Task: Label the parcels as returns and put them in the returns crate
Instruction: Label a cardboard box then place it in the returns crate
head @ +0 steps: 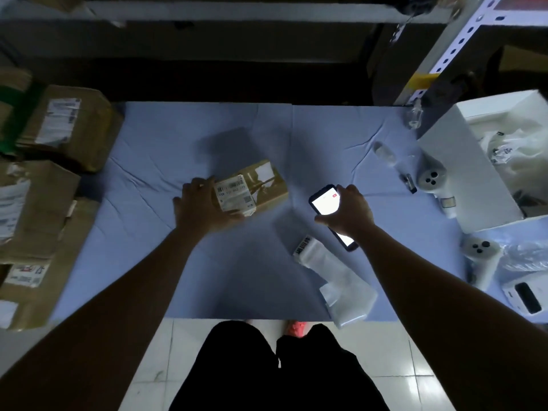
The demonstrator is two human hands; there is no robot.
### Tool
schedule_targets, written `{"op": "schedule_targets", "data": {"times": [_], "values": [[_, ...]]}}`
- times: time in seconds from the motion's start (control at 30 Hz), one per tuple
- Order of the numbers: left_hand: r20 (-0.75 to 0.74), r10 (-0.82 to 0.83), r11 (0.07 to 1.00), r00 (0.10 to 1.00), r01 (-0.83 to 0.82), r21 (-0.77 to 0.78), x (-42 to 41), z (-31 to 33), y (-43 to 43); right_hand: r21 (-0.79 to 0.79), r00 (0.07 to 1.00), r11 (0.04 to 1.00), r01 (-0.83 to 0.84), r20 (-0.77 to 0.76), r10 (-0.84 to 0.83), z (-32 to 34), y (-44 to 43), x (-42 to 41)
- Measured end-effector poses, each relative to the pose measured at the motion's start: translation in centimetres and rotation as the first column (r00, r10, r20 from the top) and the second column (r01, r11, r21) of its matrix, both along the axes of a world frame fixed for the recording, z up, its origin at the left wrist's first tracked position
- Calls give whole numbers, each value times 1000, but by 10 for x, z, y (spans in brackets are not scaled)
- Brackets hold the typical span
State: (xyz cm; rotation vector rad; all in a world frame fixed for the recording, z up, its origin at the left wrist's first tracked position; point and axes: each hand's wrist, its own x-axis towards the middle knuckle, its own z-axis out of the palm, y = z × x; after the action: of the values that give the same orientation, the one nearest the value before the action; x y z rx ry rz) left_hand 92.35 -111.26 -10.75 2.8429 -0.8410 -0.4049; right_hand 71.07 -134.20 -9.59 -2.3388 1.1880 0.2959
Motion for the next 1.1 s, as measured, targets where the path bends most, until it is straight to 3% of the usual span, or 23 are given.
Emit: {"op": "schedule_targets", "data": {"times": [0.07,0.13,0.33,0.43,0.6,0.67,0.73,0.83,0.97,1.1], "values": [[205,0,999,979,10,-45,-14,4,-9,8,1000,1000,-3,-10,3,-10,-10,-2],[283,-52,983,958,99,-155,-34,4,-21,5,1000,1000,-13,0,13,-20,-14,-3],[-47,-161,941,986,138,-310,-94,-9,-52,3,999,999,-42,0,42,-37,-18,-5],[-96,-236,910,967,186,-371,-116,-17,-57,-31,998,997,-64,-11,64,-41,-18,-4],[-409,-225,953,884,113,-280,-150,-29,-57,-112,986,985,-131,-123,117,-43,-14,-7],[-405,-235,950,884,121,-287,-157,-34,-60,-171,986,975,-144,-107,127,-40,-11,-12],[-364,-233,943,902,119,-311,-159,-38,-62,-203,990,969,-137,12,143,-35,-6,-15],[-317,-227,940,921,122,-318,-160,-42,-64,19,979,993,-120,171,115,-25,5,-20],[-295,-210,899,932,66,-432,-155,-43,-60,224,986,967,-123,141,93,-17,22,-30],[-331,-249,848,910,40,-529,-149,-42,-54,197,989,978,-73,144,45,-14,35,-38]]}}
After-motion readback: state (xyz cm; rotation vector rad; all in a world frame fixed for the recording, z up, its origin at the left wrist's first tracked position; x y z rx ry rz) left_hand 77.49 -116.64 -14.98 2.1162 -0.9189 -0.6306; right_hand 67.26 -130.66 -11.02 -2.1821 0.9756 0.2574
